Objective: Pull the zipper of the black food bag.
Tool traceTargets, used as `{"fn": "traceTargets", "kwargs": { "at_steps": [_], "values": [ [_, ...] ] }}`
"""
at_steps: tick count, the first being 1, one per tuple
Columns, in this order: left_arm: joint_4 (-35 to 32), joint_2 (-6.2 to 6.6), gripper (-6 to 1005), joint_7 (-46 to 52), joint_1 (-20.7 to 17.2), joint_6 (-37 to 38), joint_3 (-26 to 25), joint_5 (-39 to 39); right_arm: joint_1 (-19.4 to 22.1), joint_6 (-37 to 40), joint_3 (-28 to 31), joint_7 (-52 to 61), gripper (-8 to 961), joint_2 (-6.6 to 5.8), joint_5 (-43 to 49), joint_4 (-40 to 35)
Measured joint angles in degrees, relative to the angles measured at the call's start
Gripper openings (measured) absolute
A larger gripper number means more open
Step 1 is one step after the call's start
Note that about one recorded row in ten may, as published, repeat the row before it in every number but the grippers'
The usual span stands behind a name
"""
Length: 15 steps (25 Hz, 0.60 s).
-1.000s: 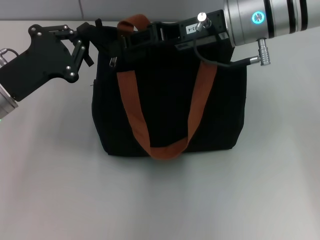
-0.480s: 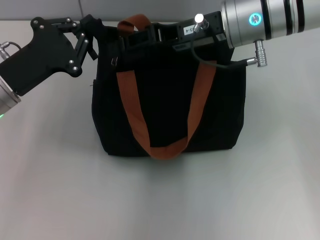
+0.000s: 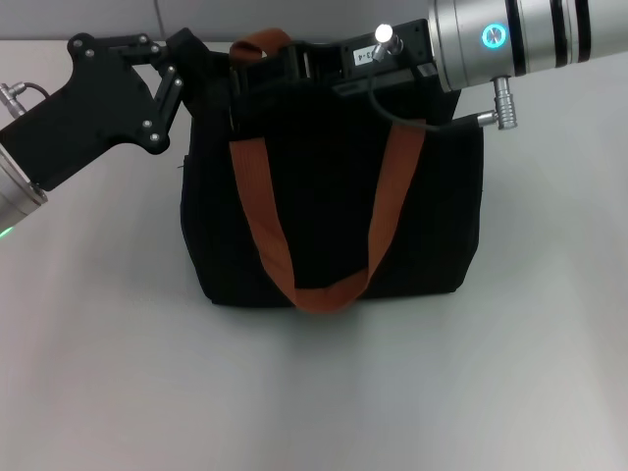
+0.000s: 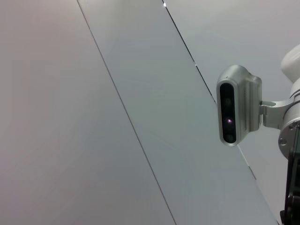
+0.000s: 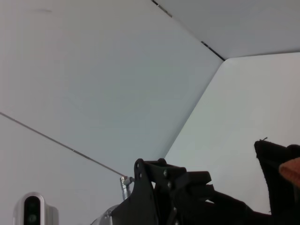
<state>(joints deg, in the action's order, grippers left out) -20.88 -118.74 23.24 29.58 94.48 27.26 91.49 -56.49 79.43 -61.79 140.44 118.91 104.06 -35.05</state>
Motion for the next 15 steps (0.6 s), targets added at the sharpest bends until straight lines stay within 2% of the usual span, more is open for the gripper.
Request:
{"fn": "traceTargets", "kwargs": {
  "at_steps": [2, 15],
  "values": [
    [0.04, 0.00, 36, -0.01, 0.13, 0.06, 0.00, 0.00, 0.07, -0.39, 0.00, -0.10, 498, 0.01, 0.00, -0.02],
    [0.05, 0.14, 38, -0.04, 0.39, 0.55, -0.09, 0.01, 0.22, -0.93, -0.03, -0.18, 500, -0.02, 2.28, -1.09]
  ]
}}
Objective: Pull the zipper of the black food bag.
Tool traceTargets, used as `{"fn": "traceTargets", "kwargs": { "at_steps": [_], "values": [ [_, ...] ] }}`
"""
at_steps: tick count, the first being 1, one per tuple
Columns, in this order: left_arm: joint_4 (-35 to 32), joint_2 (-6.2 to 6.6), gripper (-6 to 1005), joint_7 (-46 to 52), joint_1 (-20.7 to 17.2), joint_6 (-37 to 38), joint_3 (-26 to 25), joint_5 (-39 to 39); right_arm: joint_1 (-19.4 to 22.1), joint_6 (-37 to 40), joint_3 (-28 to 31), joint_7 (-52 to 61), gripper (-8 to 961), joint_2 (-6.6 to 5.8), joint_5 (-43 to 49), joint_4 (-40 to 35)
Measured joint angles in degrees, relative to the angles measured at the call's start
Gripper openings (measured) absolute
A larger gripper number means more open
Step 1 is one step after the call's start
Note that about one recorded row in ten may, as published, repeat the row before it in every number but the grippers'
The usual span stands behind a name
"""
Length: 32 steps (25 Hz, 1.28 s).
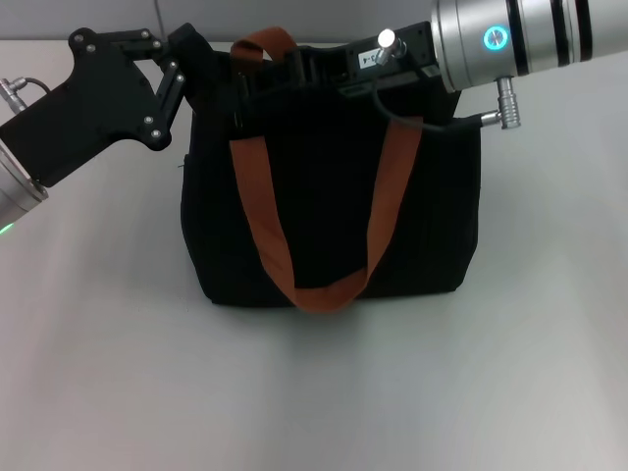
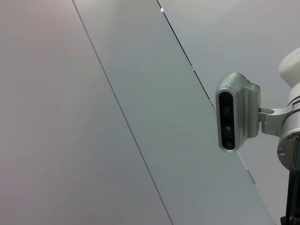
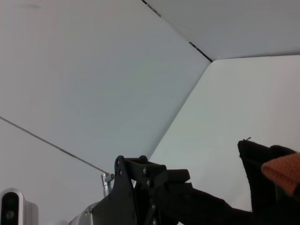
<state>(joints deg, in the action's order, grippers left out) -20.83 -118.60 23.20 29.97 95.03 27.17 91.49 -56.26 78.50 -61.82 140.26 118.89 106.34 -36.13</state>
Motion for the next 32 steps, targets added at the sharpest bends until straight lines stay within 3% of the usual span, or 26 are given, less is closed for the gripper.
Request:
{"fn": "traceTargets", "kwargs": {
  "at_steps": [28, 32],
  "values": [
    [0.88, -0.04, 42, 0.09, 0.46, 1.70, 0.08, 0.26, 0.01, -1.45, -1.49, -2.92, 494, 0.29, 0.33, -0.77],
    [0.88, -0.04, 42, 0.09, 0.45, 1.74, 0.08, 0.35, -0.02, -1.65, -1.49, -3.27, 326, 0.29, 0.41, -0.78]
  ]
}}
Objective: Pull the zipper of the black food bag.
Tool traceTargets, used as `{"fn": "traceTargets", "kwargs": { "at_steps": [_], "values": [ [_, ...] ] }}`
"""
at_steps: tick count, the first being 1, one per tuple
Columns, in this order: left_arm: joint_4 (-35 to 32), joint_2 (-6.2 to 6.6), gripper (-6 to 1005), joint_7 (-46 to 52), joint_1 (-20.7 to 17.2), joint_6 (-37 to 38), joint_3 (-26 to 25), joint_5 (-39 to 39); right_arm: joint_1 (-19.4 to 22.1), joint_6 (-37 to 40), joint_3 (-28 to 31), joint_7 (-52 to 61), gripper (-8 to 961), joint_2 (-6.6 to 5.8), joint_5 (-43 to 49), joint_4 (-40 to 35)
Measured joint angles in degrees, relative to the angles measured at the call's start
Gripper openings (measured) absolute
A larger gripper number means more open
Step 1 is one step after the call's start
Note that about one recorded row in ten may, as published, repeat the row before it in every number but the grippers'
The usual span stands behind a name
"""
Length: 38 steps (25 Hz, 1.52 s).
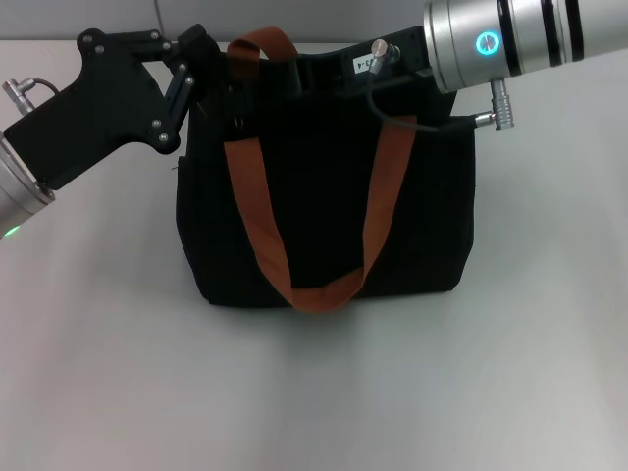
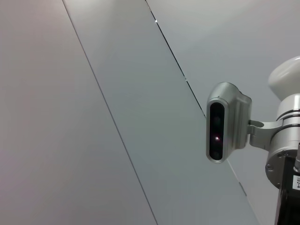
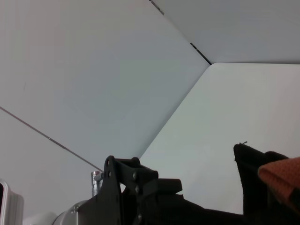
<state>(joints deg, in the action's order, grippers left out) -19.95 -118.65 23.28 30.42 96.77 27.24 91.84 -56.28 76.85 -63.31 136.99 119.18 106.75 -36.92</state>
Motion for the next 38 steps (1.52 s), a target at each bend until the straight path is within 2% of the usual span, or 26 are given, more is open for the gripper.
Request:
{"fn": "traceTargets", "kwargs": {
  "at_steps": [1, 10, 31, 38],
  "values": [
    [0.00, 0.00, 42, 0.00, 0.00, 0.00, 0.00, 0.00, -0.03, 0.00, 0.00, -0.15, 284, 0.00, 0.01, 0.00],
    [0.27, -0.09, 43, 0.15, 0.26, 0.50, 0.00, 0.09, -0.33, -0.02, -0.02, -1.17, 251, 0.00, -0.07, 0.16],
    [0.88, 0.00, 46, 0.04, 0.43, 0.60, 0.17, -0.20, -0.71, -0.31, -1.36, -2.70, 257, 0.09, -0.18, 0.00],
    [0.88, 0.00, 47, 0.40, 0.43, 1.51, 0.19, -0.16, -0.48, -0.04, -1.07, -2.90, 329, 0.09, -0.33, -0.04]
  ]
}}
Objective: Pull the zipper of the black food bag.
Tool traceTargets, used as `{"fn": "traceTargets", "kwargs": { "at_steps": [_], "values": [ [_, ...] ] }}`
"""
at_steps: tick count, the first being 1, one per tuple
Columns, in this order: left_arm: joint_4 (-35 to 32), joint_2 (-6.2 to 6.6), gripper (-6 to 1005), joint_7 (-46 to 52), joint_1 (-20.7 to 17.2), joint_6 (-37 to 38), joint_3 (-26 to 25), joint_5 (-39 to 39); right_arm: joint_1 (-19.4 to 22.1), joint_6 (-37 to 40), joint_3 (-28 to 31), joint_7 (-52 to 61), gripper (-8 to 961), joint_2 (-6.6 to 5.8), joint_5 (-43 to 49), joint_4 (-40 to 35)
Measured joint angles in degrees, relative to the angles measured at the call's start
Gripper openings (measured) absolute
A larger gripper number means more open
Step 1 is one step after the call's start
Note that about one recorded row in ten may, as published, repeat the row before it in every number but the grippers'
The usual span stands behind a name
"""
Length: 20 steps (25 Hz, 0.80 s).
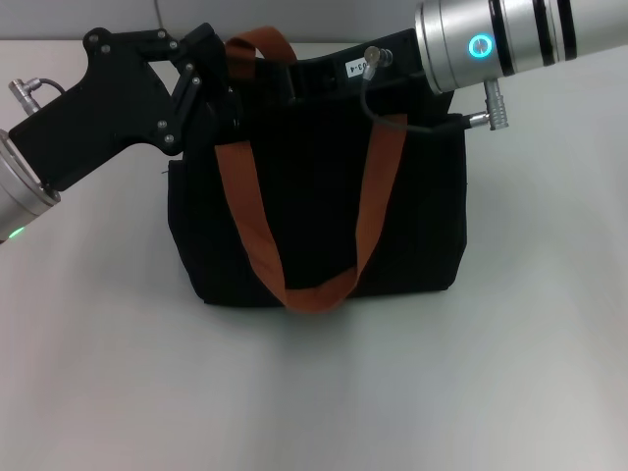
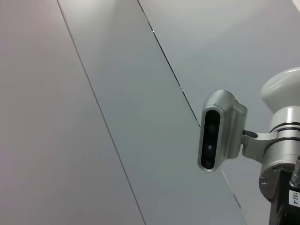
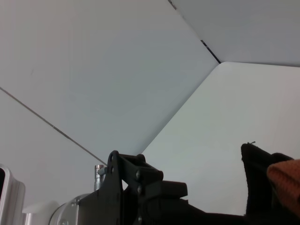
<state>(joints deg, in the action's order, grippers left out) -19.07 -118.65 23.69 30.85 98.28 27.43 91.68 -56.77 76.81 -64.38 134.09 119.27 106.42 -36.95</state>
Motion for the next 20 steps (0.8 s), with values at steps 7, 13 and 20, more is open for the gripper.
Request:
{"fn": "traceTargets", "kwargs": {
  "at_steps": [7, 13, 20],
  "values": [
    [0.00, 0.05, 48, 0.19, -0.01, -0.15, -0.11, -0.12, 0.23, 0.48, 0.08, -0.91, 376, -0.01, -0.34, -0.05],
    [-0.01, 0.00, 48, 0.24, -0.01, -0.44, -0.11, -0.15, 0.18, 0.61, 0.15, -2.33, 355, -0.01, -0.86, -0.05],
    [-0.01, -0.01, 49, 0.31, -0.10, -0.22, -0.09, -0.19, 0.14, 0.53, -0.04, -2.67, 266, -0.01, -0.92, -0.05]
  ]
}}
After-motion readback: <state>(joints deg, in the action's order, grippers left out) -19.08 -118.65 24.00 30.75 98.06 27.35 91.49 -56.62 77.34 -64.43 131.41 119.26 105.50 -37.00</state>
